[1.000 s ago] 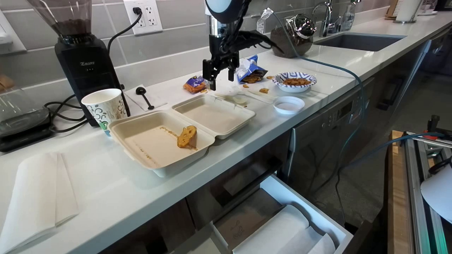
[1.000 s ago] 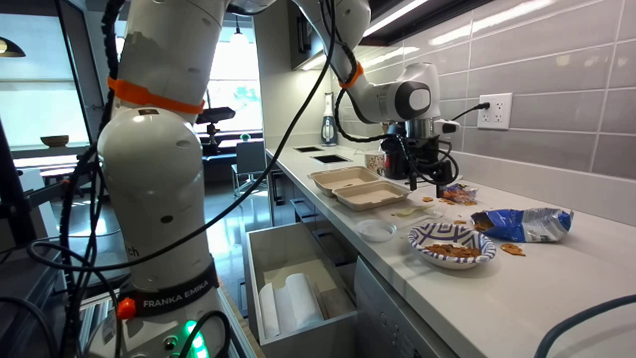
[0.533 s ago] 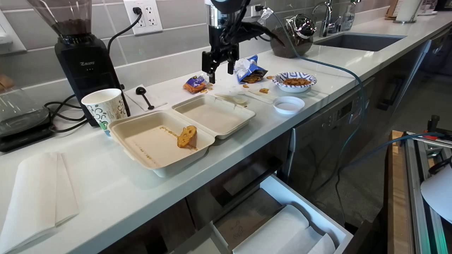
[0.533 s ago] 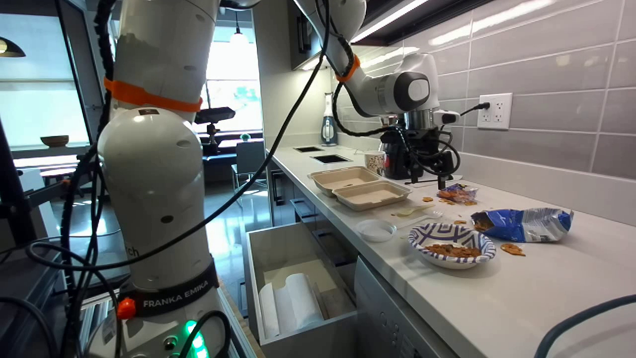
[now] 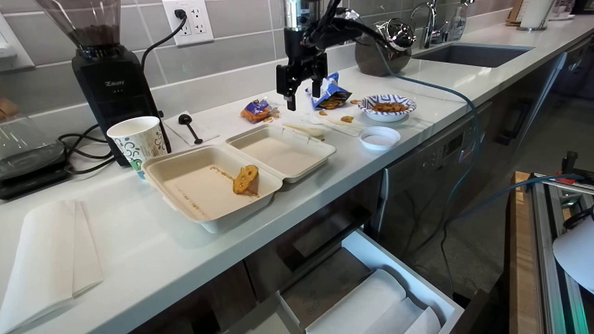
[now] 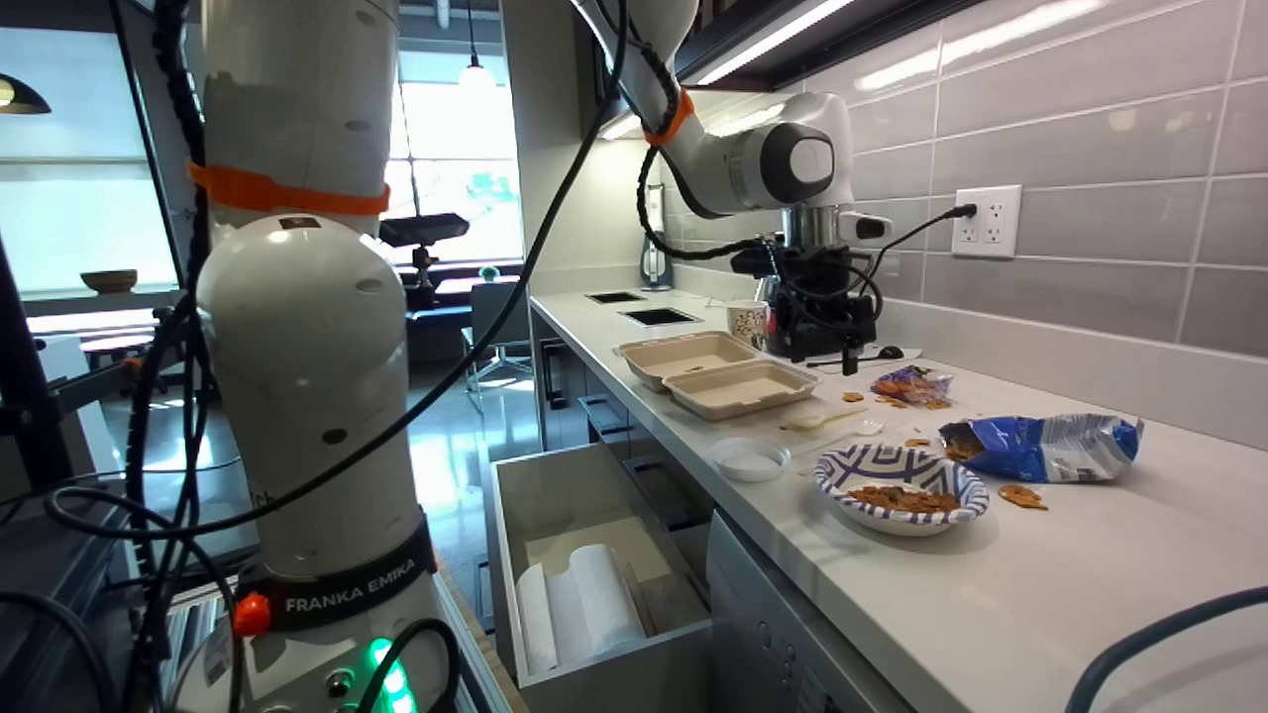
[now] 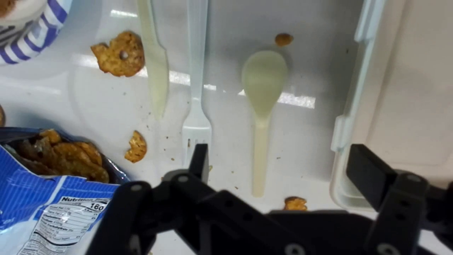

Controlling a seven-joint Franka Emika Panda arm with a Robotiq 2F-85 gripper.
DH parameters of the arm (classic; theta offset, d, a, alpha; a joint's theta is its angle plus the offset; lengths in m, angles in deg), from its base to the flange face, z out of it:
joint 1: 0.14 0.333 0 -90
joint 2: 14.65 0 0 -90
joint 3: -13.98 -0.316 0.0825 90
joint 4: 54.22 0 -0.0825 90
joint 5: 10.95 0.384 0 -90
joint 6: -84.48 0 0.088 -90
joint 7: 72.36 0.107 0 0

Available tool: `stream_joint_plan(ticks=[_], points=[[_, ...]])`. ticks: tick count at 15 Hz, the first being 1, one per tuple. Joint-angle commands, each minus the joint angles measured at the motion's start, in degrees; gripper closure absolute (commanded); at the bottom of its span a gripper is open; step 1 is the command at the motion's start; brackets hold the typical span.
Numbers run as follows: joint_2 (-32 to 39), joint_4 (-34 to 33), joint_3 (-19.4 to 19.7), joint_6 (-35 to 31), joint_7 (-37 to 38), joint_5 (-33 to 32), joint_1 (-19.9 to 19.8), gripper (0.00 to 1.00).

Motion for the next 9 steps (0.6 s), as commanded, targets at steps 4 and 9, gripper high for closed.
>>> stream_joint_plan(ticks=[4,9], points=[[-3.3,2.9,-0.7,1.5,0.7,-0.1,-0.4,0.00],[-4.4,4.0,-0.8,1.5,1.1,-0.3,-0.4,0.00]])
